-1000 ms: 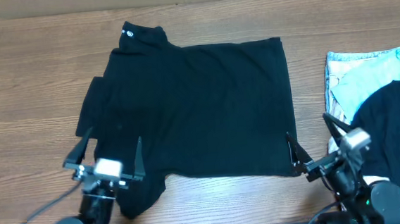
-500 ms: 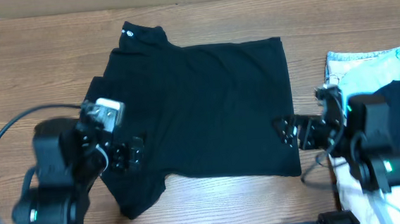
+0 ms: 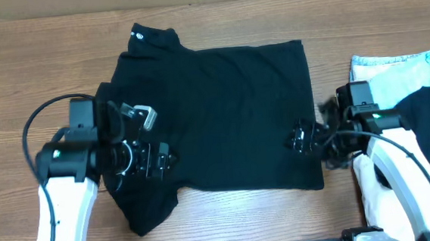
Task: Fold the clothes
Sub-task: 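Move both grippers to the black shirt's bottom hem corners and grasp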
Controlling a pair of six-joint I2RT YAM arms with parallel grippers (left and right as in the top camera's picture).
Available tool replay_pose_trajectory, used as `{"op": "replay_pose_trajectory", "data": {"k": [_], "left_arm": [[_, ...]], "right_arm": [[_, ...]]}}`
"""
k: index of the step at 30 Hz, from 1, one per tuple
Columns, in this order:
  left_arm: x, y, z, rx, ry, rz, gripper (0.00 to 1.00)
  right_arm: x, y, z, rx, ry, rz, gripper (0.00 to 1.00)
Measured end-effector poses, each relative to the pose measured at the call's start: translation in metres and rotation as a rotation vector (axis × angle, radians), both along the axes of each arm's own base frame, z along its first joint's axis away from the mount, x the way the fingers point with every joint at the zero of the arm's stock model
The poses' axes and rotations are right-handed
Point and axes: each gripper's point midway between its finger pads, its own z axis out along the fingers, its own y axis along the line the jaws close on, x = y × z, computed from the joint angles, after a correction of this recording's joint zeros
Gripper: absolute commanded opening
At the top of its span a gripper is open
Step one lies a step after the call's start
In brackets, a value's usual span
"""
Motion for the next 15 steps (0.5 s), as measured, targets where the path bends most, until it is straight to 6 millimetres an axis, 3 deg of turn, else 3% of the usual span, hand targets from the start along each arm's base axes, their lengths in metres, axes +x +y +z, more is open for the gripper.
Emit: {"op": "replay_pose_trajectory", "data": {"k": [3, 9, 15], "left_arm": [[0.003, -0.006, -0.009, -0.042, 0.073, 0.015, 1.0], [0.008, -0.002, -0.033, -0.026, 0.213, 0.11, 0.94], [-0.002, 0.028, -0.05, 0.137, 0.345, 0.346, 0.98]], "right_arm": [[-0.013, -0.018, -0.019, -0.111, 0.131, -0.079, 0.78], [-0.017, -0.028, -0.037, -0.178, 0.224, -0.15, 0.76], [-0.035, -0.031, -0.037, -0.198, 0.304, -0.172, 0.7]]}}
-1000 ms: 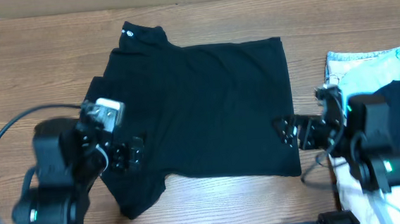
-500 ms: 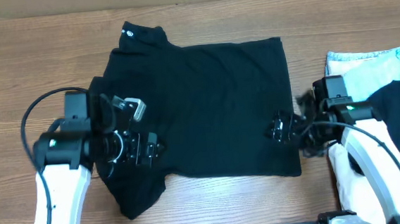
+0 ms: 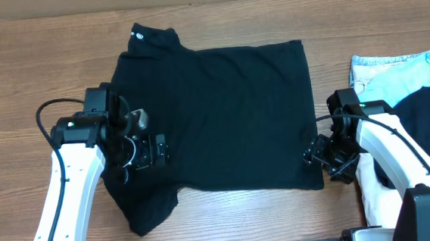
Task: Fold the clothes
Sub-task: 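Move both grippers to the black shirt's bottom hem corners and grasp, then lift the hem with both grippers and fold it up toward the collar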
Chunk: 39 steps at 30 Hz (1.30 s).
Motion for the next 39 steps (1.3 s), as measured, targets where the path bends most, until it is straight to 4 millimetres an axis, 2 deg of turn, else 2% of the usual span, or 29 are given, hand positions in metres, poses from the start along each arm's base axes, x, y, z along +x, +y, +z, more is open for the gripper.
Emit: {"op": "replay_pose_trajectory", "data": {"k": [4, 7, 11, 13, 16, 19, 26, 33, 35, 37, 38, 39], "left_arm": [[-0.006, 0.019, -0.005, 0.091, 0.064, 0.148, 0.98], [-0.013, 0.031, -0.006, 0.135, 0.109, 0.24, 0.97], [-0.026, 0.045, -0.007, 0.191, 0.171, 0.311, 0.97], [-0.033, 0.05, -0.007, 0.211, 0.2, 0.326, 0.97], [-0.038, 0.057, -0.006, 0.235, 0.218, 0.357, 0.98], [-0.038, 0.063, -0.005, 0.258, 0.214, 0.383, 0.99], [-0.043, 0.074, -0.008, 0.296, 0.23, 0.438, 1.0], [-0.064, 0.078, -0.027, 0.302, 0.326, 0.518, 1.0], [-0.065, 0.081, -0.036, 0.3, 0.33, 0.563, 1.0], [-0.061, 0.084, -0.046, 0.295, 0.315, 0.608, 0.92], [-0.059, 0.086, -0.052, 0.291, 0.303, 0.631, 0.84], [-0.059, 0.087, -0.057, 0.288, 0.3, 0.652, 0.82]], "right_arm": [[-0.007, -0.001, -0.011, -0.011, 0.012, -0.021, 0.63], [-0.013, -0.002, -0.027, -0.016, 0.01, -0.051, 0.58], [-0.024, -0.002, -0.042, -0.023, 0.023, -0.089, 0.56], [-0.026, -0.002, -0.045, -0.027, 0.026, -0.107, 0.52], [-0.022, -0.001, -0.046, -0.027, 0.012, -0.134, 0.23], [-0.015, 0.001, -0.046, -0.015, -0.015, -0.158, 0.14], [-0.02, 0.001, -0.04, -0.012, 0.017, -0.144, 0.13], [0.006, 0.003, -0.029, 0.003, -0.065, -0.102, 0.14], [0.008, 0.003, -0.029, 0.004, -0.073, -0.097, 0.15], [0.008, 0.003, -0.029, 0.005, -0.073, -0.094, 0.15], [0.008, 0.003, -0.029, 0.005, -0.076, -0.093, 0.15], [0.009, 0.003, -0.029, 0.006, -0.08, -0.093, 0.15]]}}
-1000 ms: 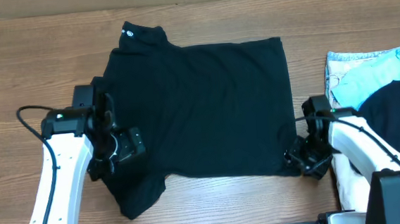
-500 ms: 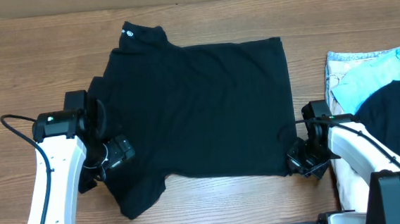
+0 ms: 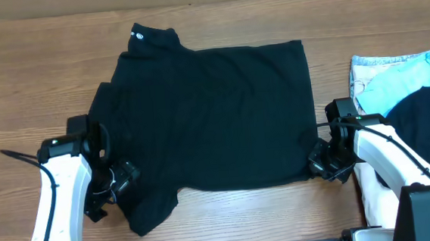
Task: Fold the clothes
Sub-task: 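Lift the hem with both grippers and fold it up toward the collar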
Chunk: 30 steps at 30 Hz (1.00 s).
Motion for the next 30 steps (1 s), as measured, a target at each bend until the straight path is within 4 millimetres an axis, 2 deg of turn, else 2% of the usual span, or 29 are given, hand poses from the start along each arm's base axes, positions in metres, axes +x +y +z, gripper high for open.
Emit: {"op": "replay_pose_trajectory", "data": {"k": [6, 8, 10, 14, 16, 18, 21, 25, 27, 29, 30], "left_arm": [[-0.022, -0.009, -0.035, -0.04, 0.043, 0.04, 0.82], [-0.028, -0.011, -0.042, -0.046, 0.057, 0.045, 0.94], [-0.031, -0.011, -0.048, -0.042, 0.059, 0.064, 0.98], [-0.027, -0.01, -0.062, -0.026, 0.02, 0.087, 0.97], [-0.026, -0.009, -0.07, -0.02, -0.002, 0.092, 0.94], [-0.028, -0.009, -0.075, -0.019, -0.004, 0.098, 0.84], [-0.025, -0.01, -0.076, -0.023, -0.021, 0.111, 0.6], [-0.017, -0.008, -0.077, -0.016, -0.053, 0.109, 0.49], [-0.012, -0.007, -0.078, -0.015, -0.075, 0.106, 0.34], [-0.008, -0.007, -0.078, -0.014, -0.09, 0.101, 0.04], [-0.007, -0.007, -0.078, -0.017, -0.094, 0.097, 0.04]], "right_arm": [[0.001, 0.0, 0.0, 0.0, -0.002, 0.0, 0.16], [0.0, 0.0, 0.0, 0.0, -0.002, 0.001, 0.16], [0.0, 0.0, 0.0, 0.0, -0.001, 0.0, 0.16], [0.0, 0.0, 0.0, 0.0, -0.001, 0.001, 0.16], [0.0, 0.0, 0.0, 0.0, -0.001, 0.001, 0.16], [0.0, 0.0, 0.0, 0.0, 0.001, 0.001, 0.16], [-0.002, 0.0, 0.0, 0.0, 0.009, 0.001, 0.16], [-0.002, 0.0, 0.0, 0.0, 0.009, 0.003, 0.16], [-0.002, 0.0, 0.0, -0.001, 0.009, 0.003, 0.16], [-0.002, 0.0, 0.0, 0.0, 0.008, 0.003, 0.16], [-0.002, 0.0, 0.0, 0.0, 0.008, 0.003, 0.16]]}}
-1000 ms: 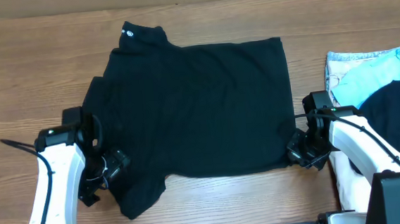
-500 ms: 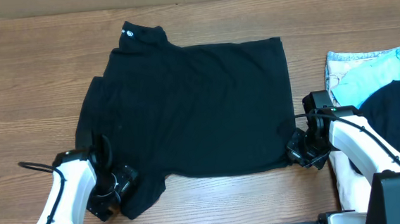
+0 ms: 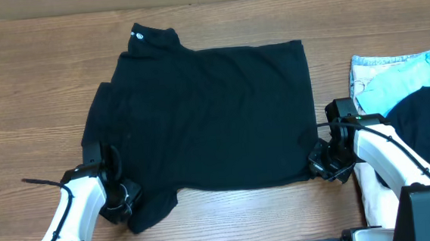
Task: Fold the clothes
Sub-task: 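Lift the hem with both grippers and fold it up toward the collar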
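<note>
A black T-shirt point(image 3: 215, 120) lies spread flat on the wooden table point(image 3: 30, 88). Its collar point(image 3: 148, 38) points to the far left and one sleeve point(image 3: 151, 208) sticks out at the near left. My left gripper point(image 3: 119, 200) is low at the sleeve's left edge; its dark fingers blend into the cloth, so their state is unclear. My right gripper point(image 3: 321, 166) sits at the shirt's near right corner, which is bunched between its fingers.
A pile of clothes lies at the right edge: a light blue garment point(image 3: 398, 77), a black one point(image 3: 427, 117) and white cloth point(image 3: 370, 193) under my right arm. The table's far edge runs along the top of the view.
My left gripper has moved nearer and slightly right along the sleeve's left edge. The right gripper and the shirt look unchanged.
At first both grippers hovered over the shirt, left over its left side and right over its right side. Then the right one dropped to the near right corner and stayed there, the corner now drawn in. The left one moved off to the near left sleeve.
</note>
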Controlling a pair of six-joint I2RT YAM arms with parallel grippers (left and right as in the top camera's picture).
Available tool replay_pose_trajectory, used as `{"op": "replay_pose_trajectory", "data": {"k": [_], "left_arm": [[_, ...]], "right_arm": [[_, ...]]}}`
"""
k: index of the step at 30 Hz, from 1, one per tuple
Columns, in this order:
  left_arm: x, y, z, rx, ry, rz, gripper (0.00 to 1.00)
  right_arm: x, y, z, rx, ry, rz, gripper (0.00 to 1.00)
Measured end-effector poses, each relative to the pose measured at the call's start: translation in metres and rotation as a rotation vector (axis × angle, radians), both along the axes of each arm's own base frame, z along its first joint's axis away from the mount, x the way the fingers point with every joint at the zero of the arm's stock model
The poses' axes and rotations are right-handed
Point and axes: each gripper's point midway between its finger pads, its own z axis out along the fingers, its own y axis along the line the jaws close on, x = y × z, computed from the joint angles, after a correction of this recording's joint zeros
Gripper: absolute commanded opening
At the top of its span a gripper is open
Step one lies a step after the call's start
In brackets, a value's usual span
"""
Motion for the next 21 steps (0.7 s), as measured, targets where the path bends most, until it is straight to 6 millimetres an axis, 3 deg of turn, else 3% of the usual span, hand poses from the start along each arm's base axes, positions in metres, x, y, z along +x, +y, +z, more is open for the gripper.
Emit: {"op": "replay_pose_trajectory", "data": {"k": [3, 7, 10, 14, 19, 21], "left_arm": [[0.0, -0.002, 0.0, -0.013, -0.002, -0.027, 0.04], [-0.017, -0.007, 0.004, -0.044, 0.063, -0.061, 0.04], [-0.023, -0.008, 0.016, -0.053, 0.115, -0.083, 0.04], [-0.009, -0.002, 0.038, -0.033, 0.099, -0.099, 0.04], [0.021, 0.004, 0.057, -0.008, 0.01, -0.119, 0.04], [0.026, 0.005, 0.061, -0.003, -0.008, -0.119, 0.04]], "right_arm": [[-0.001, 0.0, 0.0, 0.0, 0.005, 0.0, 0.16], [-0.005, 0.0, 0.001, -0.001, 0.021, 0.0, 0.16], [-0.015, -0.001, 0.002, -0.003, 0.062, 0.0, 0.16], [-0.026, -0.001, 0.009, -0.006, 0.119, 0.0, 0.15], [-0.009, 0.0, 0.016, -0.002, 0.067, 0.004, 0.04], [-0.002, 0.0, 0.017, 0.001, 0.041, 0.002, 0.04]]}}
